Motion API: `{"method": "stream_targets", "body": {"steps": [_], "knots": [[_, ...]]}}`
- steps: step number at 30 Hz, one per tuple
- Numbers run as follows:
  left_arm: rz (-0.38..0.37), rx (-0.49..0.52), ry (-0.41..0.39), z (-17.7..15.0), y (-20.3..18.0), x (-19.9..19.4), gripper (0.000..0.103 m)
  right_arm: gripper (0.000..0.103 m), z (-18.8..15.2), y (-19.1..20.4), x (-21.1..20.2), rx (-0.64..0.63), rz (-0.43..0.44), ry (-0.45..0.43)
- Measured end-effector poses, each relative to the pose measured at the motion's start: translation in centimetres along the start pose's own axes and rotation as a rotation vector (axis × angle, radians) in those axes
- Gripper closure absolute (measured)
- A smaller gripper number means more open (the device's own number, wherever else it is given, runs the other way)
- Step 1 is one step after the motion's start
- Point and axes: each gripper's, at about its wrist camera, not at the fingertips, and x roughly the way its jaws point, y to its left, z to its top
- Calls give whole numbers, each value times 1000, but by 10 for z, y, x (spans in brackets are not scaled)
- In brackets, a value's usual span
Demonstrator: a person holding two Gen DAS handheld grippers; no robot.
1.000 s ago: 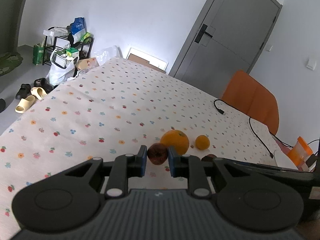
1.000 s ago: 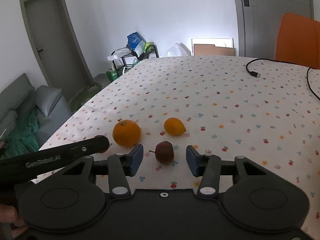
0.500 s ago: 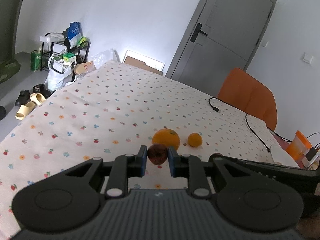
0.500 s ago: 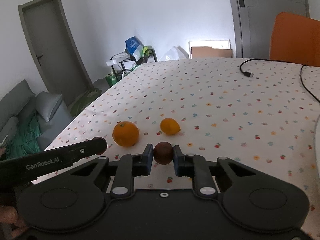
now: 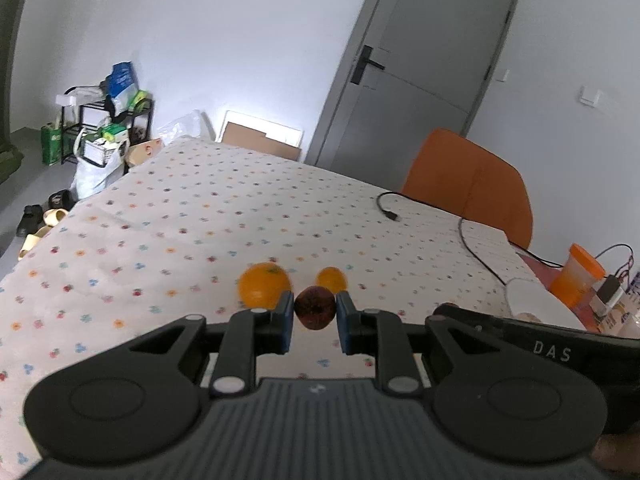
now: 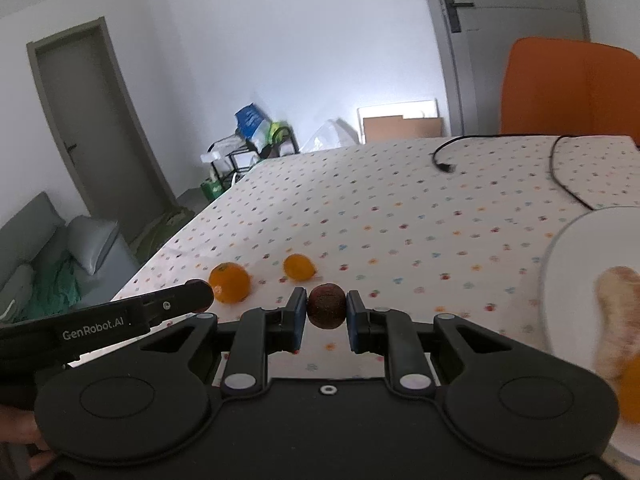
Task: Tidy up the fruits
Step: 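Carry both dark red fruits over to the plate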
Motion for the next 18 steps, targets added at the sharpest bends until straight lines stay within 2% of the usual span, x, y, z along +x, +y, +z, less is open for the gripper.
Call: {"method": "stream_targets", "body": {"steps": [18], "knots": [[-160, 138, 17, -3, -102, 17, 82, 83, -13, -73, -73, 106, -132, -112]]}}
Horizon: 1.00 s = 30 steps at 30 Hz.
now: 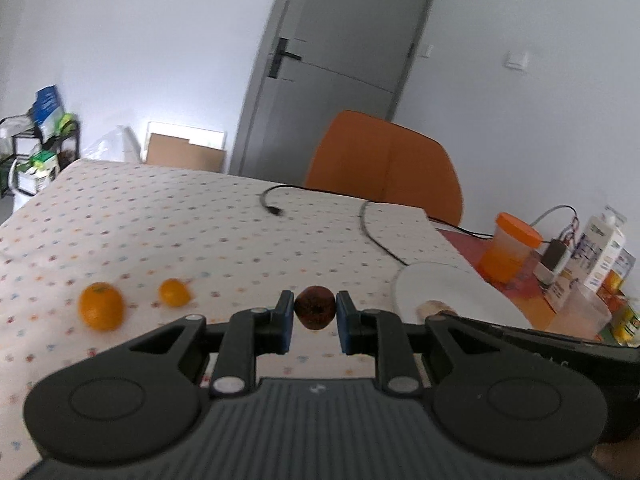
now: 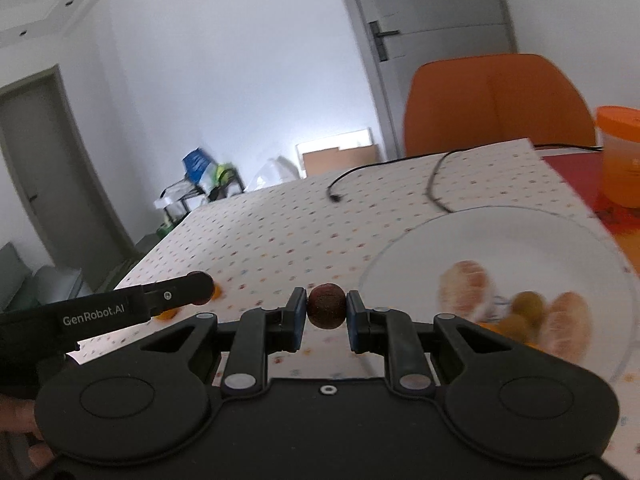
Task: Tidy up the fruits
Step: 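Carry both dark red fruits over to the plate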
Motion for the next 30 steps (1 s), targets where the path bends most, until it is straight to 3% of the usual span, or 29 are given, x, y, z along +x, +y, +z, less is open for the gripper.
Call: {"method": "stream_targets", "body": {"steps": [30], "knots": [[-153, 211, 54, 16, -119, 64, 82, 83, 4, -106, -36, 152, -120, -98]]}}
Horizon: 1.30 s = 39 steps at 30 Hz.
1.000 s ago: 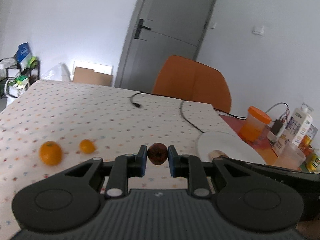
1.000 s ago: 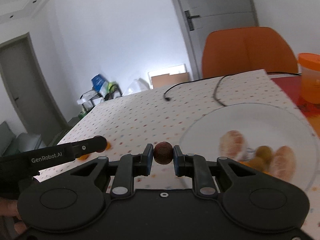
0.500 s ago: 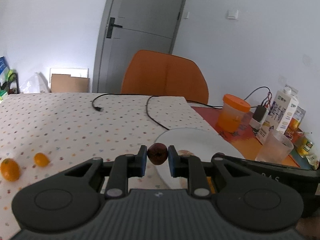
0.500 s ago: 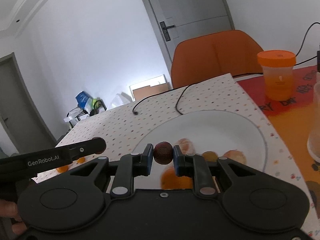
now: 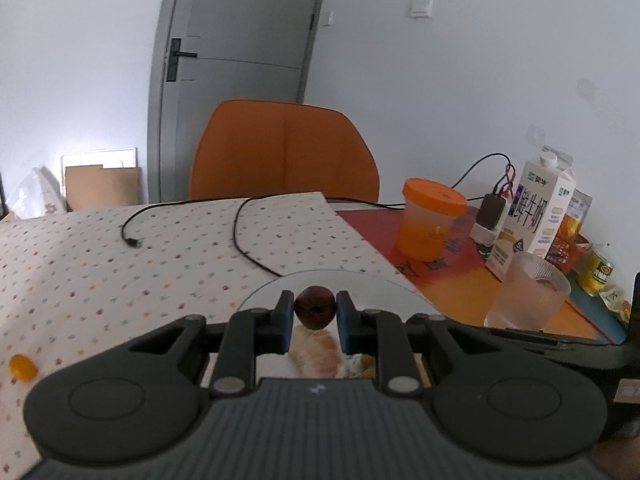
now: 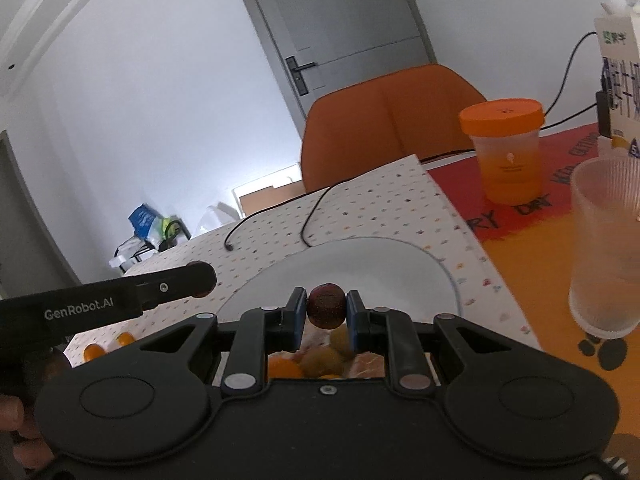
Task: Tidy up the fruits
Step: 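Carry both dark red fruits over to the plate, then open both grippers to drop the dark red fruits onto the plate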
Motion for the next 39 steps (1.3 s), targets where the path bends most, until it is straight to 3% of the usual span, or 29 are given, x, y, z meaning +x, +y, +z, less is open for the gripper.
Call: {"method": "stream_targets", "body": {"steps": [25, 31, 39], "knots": [[-35, 16, 78, 7, -18, 56, 82, 79, 0, -31, 7, 95, -23, -4], [-32, 23, 91, 14, -10, 54, 72, 79, -2, -32, 1, 97, -28, -7], [-15, 79, 77, 16, 4, 28, 45, 78, -2, -28, -1, 98, -20, -9]]}}
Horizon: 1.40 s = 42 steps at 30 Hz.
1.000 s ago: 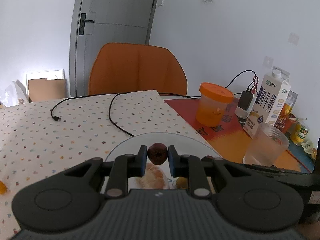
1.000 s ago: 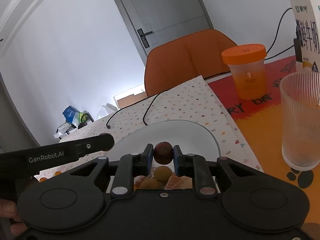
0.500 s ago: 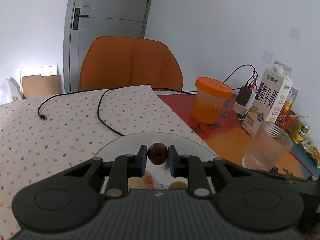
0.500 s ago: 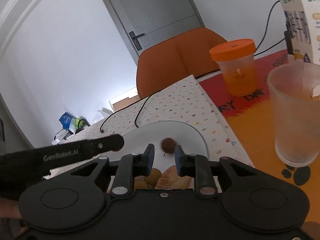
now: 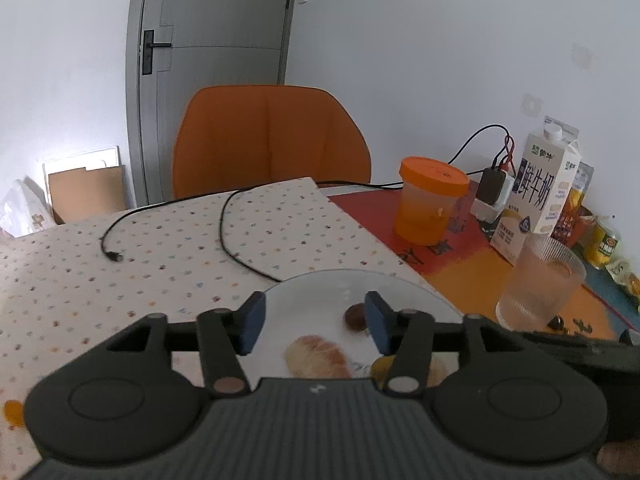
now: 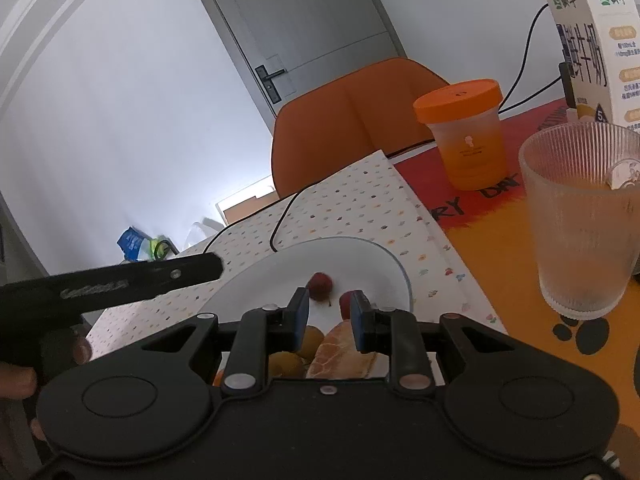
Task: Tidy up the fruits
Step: 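Open both grippers to drop the dark red fruits onto the plate, then withdraw both open tools toward the last two oranges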
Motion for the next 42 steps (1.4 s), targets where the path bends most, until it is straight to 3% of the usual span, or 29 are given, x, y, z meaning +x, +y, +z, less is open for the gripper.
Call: {"method": "stream_targets", "body": {"steps": [12, 18, 22, 32, 42], "knots": [[95, -12, -28, -14, 40, -46, 17, 50, -9, 29, -4, -46, 28, 17], [153, -37, -38, -26, 60, -70, 14, 29, -13, 48, -6, -76, 42, 19], [161, -69, -30, -35, 70, -83, 12, 25, -16, 59, -6, -91, 49, 25], [186, -154, -31, -58, 97, -112, 12, 3, -27, 88, -12, -127, 63, 36], [218, -206, 8, -79, 119, -131, 12, 0, -34, 110, -17, -159, 56, 57]]}}
